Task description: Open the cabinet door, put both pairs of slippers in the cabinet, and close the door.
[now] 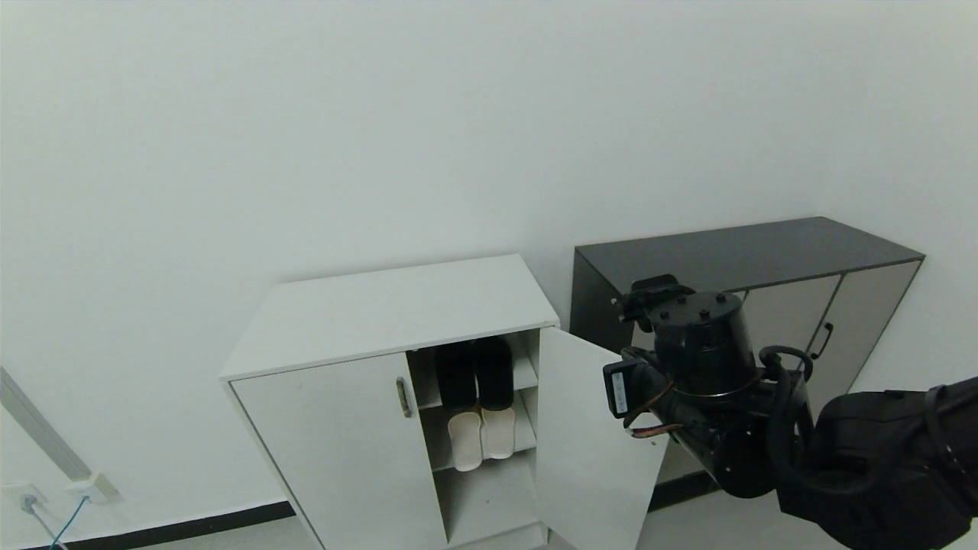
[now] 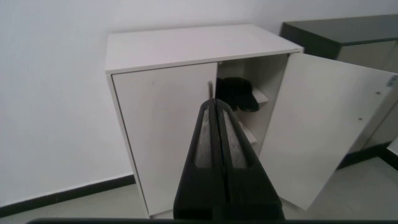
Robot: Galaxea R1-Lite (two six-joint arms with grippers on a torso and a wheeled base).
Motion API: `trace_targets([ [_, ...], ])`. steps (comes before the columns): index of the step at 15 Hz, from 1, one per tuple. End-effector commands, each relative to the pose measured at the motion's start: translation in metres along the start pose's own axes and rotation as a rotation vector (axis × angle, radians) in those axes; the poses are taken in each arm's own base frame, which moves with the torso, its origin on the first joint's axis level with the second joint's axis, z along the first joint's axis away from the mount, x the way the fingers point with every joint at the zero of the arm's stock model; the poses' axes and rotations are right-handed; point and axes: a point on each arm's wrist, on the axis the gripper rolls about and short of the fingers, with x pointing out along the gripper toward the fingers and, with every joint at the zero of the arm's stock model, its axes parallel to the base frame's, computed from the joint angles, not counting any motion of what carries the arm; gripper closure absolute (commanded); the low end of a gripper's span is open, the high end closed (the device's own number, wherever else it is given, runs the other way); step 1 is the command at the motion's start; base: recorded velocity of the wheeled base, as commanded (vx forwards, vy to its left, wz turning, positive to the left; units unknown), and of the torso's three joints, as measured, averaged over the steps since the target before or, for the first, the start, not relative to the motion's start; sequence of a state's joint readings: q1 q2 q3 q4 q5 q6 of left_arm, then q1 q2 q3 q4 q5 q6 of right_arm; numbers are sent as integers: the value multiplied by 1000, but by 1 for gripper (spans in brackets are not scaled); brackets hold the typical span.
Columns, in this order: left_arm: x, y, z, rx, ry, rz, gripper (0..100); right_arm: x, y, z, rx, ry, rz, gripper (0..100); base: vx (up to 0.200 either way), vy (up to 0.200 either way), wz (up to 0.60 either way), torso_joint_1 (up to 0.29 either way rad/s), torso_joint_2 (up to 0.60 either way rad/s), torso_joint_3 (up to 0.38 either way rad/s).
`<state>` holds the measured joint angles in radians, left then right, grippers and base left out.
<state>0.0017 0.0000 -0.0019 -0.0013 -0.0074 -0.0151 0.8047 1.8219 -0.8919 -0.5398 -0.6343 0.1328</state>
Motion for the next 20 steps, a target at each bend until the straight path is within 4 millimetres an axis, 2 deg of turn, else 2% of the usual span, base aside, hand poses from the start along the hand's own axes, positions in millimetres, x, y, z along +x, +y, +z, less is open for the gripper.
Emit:
trace_targets([
  [1, 0, 0, 0, 0, 0, 0, 100, 20, -10, -4, 1, 7, -54, 100, 0, 0, 0, 0, 0, 0],
  [6, 0, 0, 0, 0, 0, 1, 100, 81, -43, -8, 54, -52, -139, 100, 0, 0, 0, 0, 0, 0],
  [8, 0, 0, 0, 0, 2, 1, 100, 97, -60, -9, 77, -38, -114, 100, 0, 0, 0, 0, 0, 0],
  [11, 0, 0, 0, 0, 0, 1, 100, 131, -88, -22, 129, 9, -151, 100, 0, 0, 0, 0, 0, 0],
  [16, 0, 0, 0, -2, 2, 1, 100, 154, -107, -42, 193, 139, -101, 100, 0, 0, 0, 0, 0, 0],
  [20, 0, 0, 0, -2, 2, 1, 100, 164, -104, -58, 183, 177, -102, 100, 0, 0, 0, 0, 0, 0],
])
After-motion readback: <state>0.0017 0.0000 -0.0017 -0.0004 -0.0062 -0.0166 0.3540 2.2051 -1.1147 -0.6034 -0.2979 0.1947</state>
